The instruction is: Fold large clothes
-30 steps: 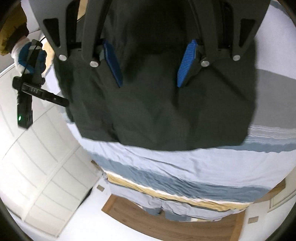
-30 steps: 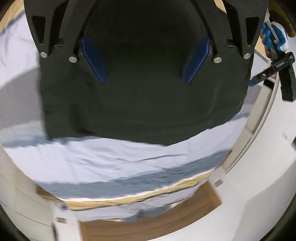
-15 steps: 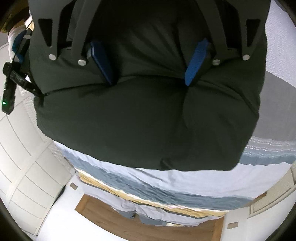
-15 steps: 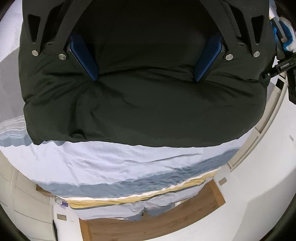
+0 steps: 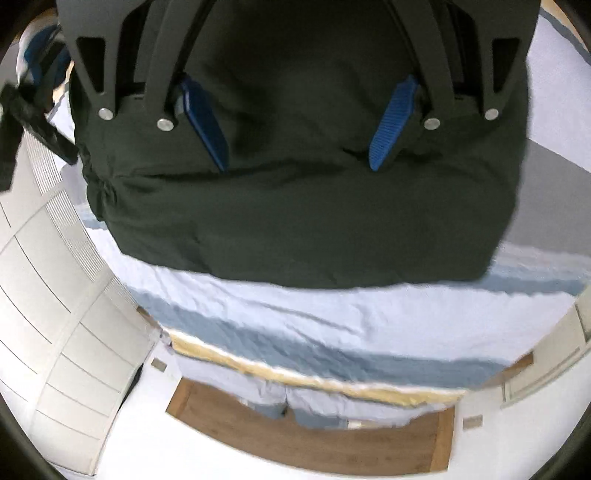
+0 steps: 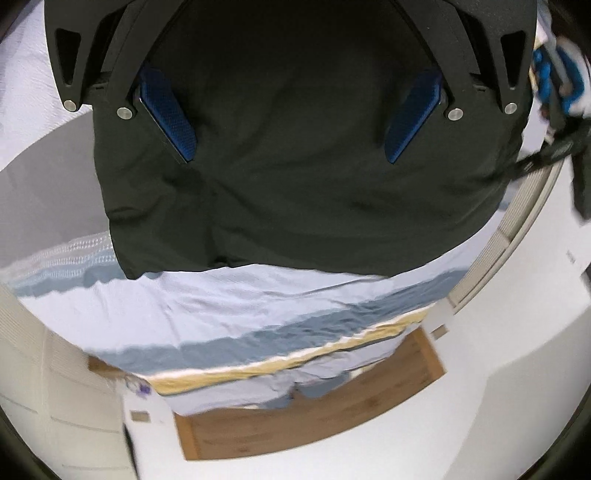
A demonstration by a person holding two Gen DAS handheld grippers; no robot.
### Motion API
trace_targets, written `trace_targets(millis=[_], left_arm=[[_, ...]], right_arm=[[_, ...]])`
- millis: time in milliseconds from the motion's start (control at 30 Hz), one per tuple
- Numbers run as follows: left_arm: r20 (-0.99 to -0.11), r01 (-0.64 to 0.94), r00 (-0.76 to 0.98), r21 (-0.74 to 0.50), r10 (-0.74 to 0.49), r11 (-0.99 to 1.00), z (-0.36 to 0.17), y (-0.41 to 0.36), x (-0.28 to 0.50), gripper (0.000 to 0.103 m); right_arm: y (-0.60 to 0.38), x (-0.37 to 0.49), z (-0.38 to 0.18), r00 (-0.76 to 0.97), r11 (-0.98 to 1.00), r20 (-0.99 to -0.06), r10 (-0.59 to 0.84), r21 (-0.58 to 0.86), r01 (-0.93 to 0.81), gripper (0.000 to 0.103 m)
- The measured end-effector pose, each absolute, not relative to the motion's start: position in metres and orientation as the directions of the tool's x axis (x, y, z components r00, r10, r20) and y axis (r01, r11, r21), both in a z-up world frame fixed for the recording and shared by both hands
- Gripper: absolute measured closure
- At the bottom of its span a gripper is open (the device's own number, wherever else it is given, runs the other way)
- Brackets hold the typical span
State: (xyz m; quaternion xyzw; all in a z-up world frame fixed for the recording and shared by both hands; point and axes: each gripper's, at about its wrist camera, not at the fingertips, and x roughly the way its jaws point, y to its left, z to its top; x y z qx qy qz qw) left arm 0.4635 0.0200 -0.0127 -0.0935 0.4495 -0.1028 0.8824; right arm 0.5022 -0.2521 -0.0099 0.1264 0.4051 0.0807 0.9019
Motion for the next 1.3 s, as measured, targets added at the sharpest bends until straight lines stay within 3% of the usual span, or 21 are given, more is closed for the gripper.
trace_targets(millis=[133,267,400,600,833,1300], left_arm=[[-0.808,0.033,0.555,-0.218,-0.199,0.976,-0.026,0.027,0.466,0.025],[-0.763,0.026,0.612,-0.242,-0.206,0.970,-0.009,0.043,0.438,0.025],[-0.709,0.050,0.684,-0.186,-0.169,0.981,0.013,0.054,0.389,0.025],[-0.644,0.056,0.752,-0.149,-0.140,0.987,0.036,0.066,0.286,0.023],[-0.648,0.045,0.755,-0.102,-0.100,0.994,0.033,0.059,0.169,0.020],[-0.571,-0.004,0.821,-0.028,-0.013,1.000,0.051,0.042,0.045,0.020]], right_arm=[[-0.244,0.482,-0.013,0.622,0.958,-0.735,0.270,0.271,-0.096,0.002],[-0.254,0.472,-0.035,0.578,0.977,-0.791,0.199,0.204,-0.057,0.002],[-0.276,0.450,-0.035,0.616,0.979,-0.776,0.133,0.201,0.041,0.002],[-0.267,0.370,-0.002,0.664,0.979,-0.739,0.108,0.194,0.056,0.002],[-0.256,0.261,0.034,0.692,0.988,-0.719,0.071,0.147,0.052,0.001],[-0.236,0.137,0.065,0.738,0.986,-0.675,0.025,0.137,0.092,0.001]])
